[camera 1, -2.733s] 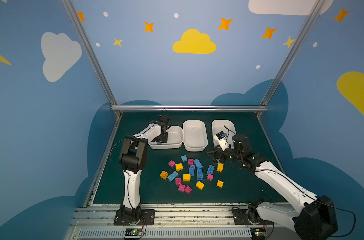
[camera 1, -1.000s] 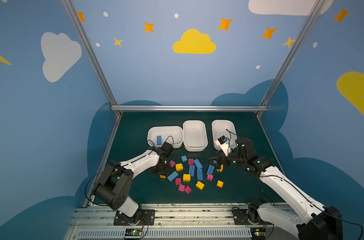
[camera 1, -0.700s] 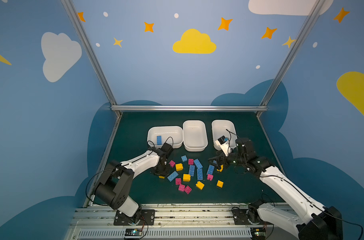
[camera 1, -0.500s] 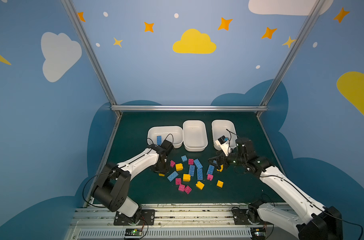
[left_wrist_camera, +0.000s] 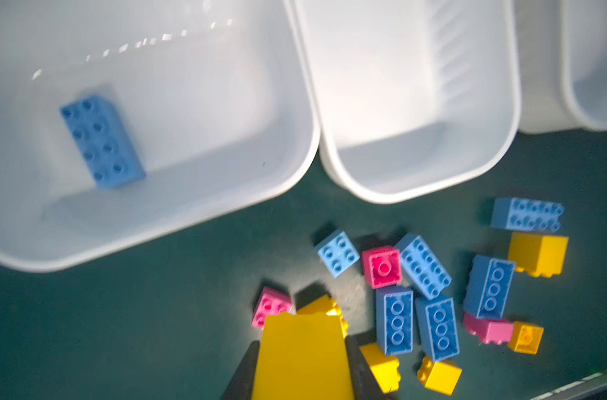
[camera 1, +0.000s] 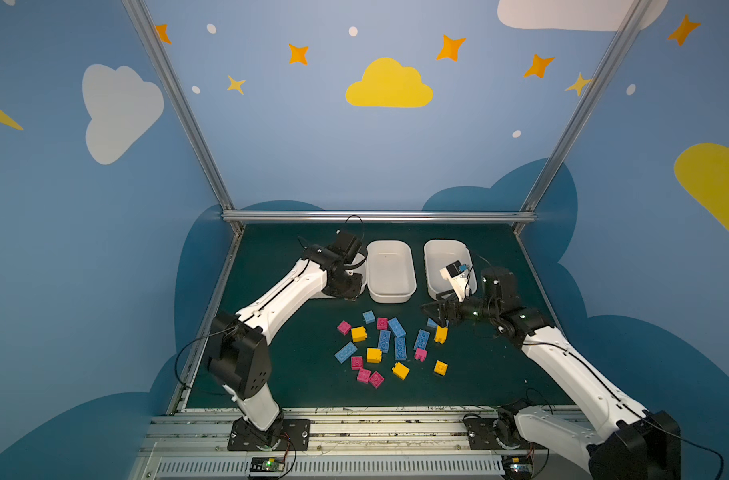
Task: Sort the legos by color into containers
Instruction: 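Carry the yellow brick into the middle bin and open the left gripper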
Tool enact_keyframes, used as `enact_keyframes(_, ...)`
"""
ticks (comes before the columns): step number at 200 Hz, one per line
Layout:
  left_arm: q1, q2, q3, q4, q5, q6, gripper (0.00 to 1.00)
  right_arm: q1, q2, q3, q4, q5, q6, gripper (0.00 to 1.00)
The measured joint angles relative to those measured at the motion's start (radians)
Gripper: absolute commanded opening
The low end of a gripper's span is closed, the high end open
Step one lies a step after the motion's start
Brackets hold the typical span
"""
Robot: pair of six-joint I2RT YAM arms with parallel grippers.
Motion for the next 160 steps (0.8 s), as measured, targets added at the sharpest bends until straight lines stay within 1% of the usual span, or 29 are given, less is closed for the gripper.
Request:
enact_keyframes(27,-0.013,0.154,0.180,0.023,0.010,0.006,0.29,-0.039,0.028,0.035,0.008,-0.005,-0.002,0.89)
enact_keyframes(53,-0.033,0.298,0.360,0.037,-0.005,0.006,0.29,-0.065,0.053,0.069,0.011,-0.003,-0.006,0.89)
enact_keyframes(79,-0.050,0.456,0.561,0.038,-0.040,0.006,0.30,-0.084,0.080,0.100,0.010,-0.002,-0.015,0.89)
enact_keyframes(110,-0.062,0.650,0.787,0.013,-0.106,0.006,0.30,-0.095,0.101,0.121,0.003,0.003,-0.029,0.89)
enact_keyframes(133,-0.064,0.754,0.876,0.009,-0.169,0.006,0.30,-0.099,0.104,0.130,-0.005,0.009,-0.032,0.89)
enact_keyframes(160,-0.068,0.820,0.887,0.024,-0.256,0.013,0.31,-0.103,0.106,0.132,-0.010,0.013,-0.032,0.89)
